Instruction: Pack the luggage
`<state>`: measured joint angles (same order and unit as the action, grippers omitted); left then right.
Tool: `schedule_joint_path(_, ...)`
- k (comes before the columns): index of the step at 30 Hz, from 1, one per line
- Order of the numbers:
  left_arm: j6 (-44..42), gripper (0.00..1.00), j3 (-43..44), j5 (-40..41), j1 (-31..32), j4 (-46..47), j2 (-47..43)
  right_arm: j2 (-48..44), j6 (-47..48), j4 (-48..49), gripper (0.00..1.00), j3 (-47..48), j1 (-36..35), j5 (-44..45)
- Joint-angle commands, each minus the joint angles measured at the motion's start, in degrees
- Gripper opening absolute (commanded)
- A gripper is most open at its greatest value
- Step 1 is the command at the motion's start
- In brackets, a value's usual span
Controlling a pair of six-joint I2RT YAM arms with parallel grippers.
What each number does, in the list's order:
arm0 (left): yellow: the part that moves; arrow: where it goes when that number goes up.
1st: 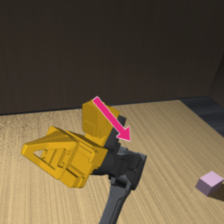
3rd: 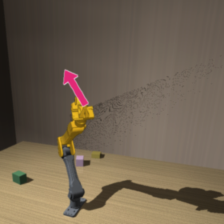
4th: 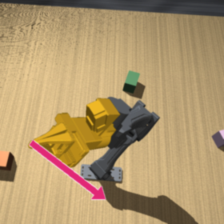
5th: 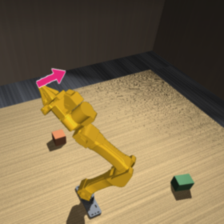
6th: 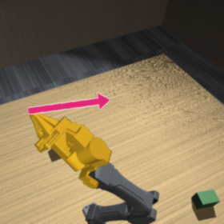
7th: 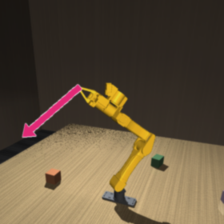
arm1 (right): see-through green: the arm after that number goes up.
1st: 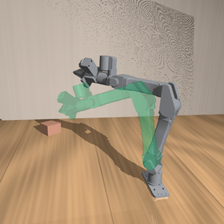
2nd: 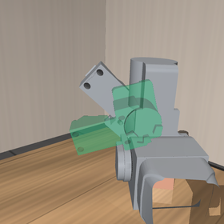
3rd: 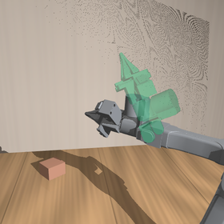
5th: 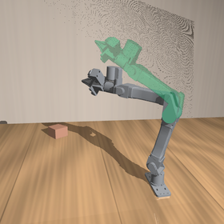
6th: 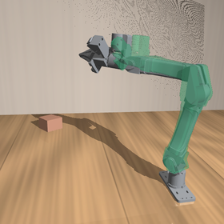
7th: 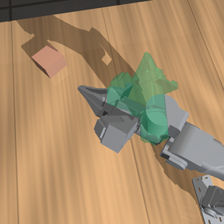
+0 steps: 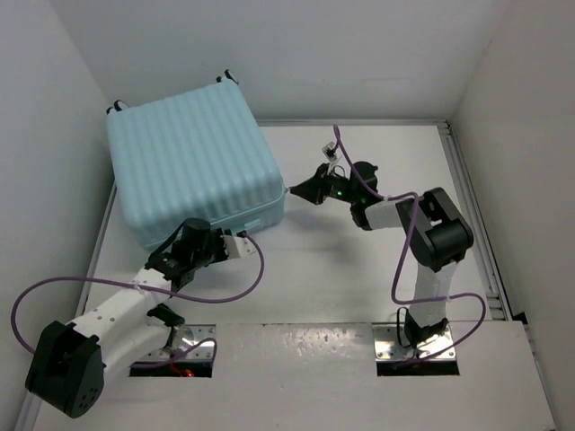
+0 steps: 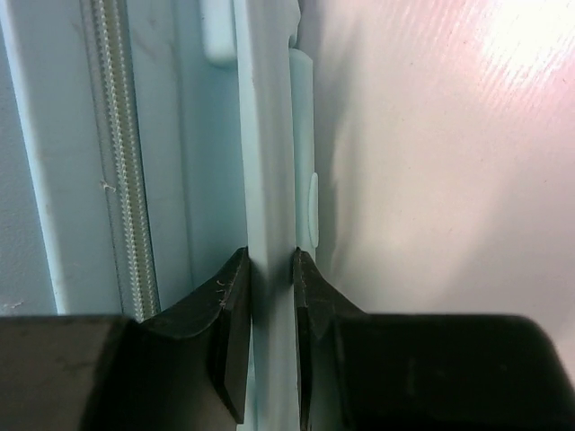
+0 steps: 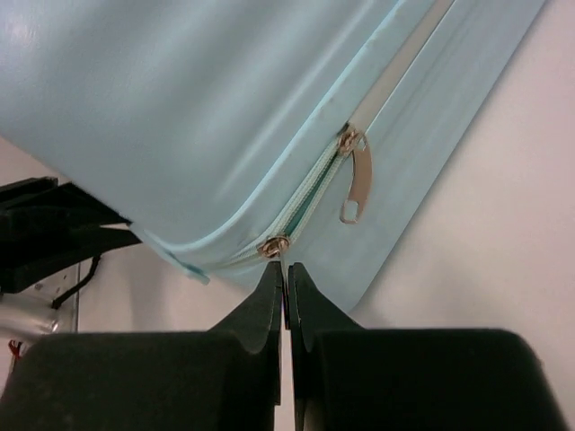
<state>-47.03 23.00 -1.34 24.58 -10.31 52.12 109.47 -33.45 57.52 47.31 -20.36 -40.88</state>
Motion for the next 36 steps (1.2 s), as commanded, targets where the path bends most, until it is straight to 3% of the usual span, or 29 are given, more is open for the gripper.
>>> schedule_joint_path(1, -8.6, 0.00, -3.0, 4.3, -4.7, -8.1, 0.0, 3.4, 2.4, 5.8, 0.00, 6.8, 7.9, 10.6)
schedule_joint_path(9, -14.2, 0.00, 0.8, 0.8, -9.5, -3.8, 10.4, 18.3, 1.9, 5.3, 0.00, 29.0, 5.6, 9.2)
schedule_joint_path(14, -15.5, 0.00, 4.6, -1.6, -11.0, -3.8, 14.9, 25.0, 2.6, 4.2, 0.00, 36.0, 4.0, 12.0)
schedule_joint_path(18, -10.1, 0.03, 8.7, -3.6, -11.0, -3.2, 16.2, 23.4, 3.1, 4.7, 0.00, 35.1, 4.1, 13.3)
schedule_joint_path(23, 2.4, 0.34, 18.4, -10.9, -7.4, -3.2, 14.8, 17.1, 3.5, 3.9, 0.00, 27.6, 7.0, 13.6)
schedule_joint_path(26, 13.6, 0.92, 25.3, -11.1, -2.3, 0.6, 14.2, 10.6, 4.7, 2.0, 0.01, 24.2, 10.0, 14.3)
schedule_joint_path(27, 19.0, 1.00, 27.5, -10.1, -0.8, 1.2, 14.8, 9.5, 5.6, 1.6, 0.09, 21.6, 10.3, 14.3)
schedule_joint_path(28, 21.8, 1.00, 33.2, -7.4, 2.2, 1.2, 15.6, 6.0, 5.8, 1.2, 0.40, 20.8, 11.8, 14.3)
schedule_joint_path(31, 30.2, 1.00, 47.3, -1.6, 7.0, -3.0, 19.9, -1.1, 6.5, -1.6, 0.82, 16.3, 14.0, 13.0)
schedule_joint_path(33, 33.5, 1.00, 57.8, 0.4, 8.8, -8.7, 23.5, -4.2, 6.7, -3.9, 0.95, 12.8, 15.9, 12.0)
schedule_joint_path(36, 38.0, 1.00, 65.0, -0.9, 8.8, -15.7, 25.9, -14.6, 5.9, -10.3, 0.99, 10.3, 17.9, 8.9)
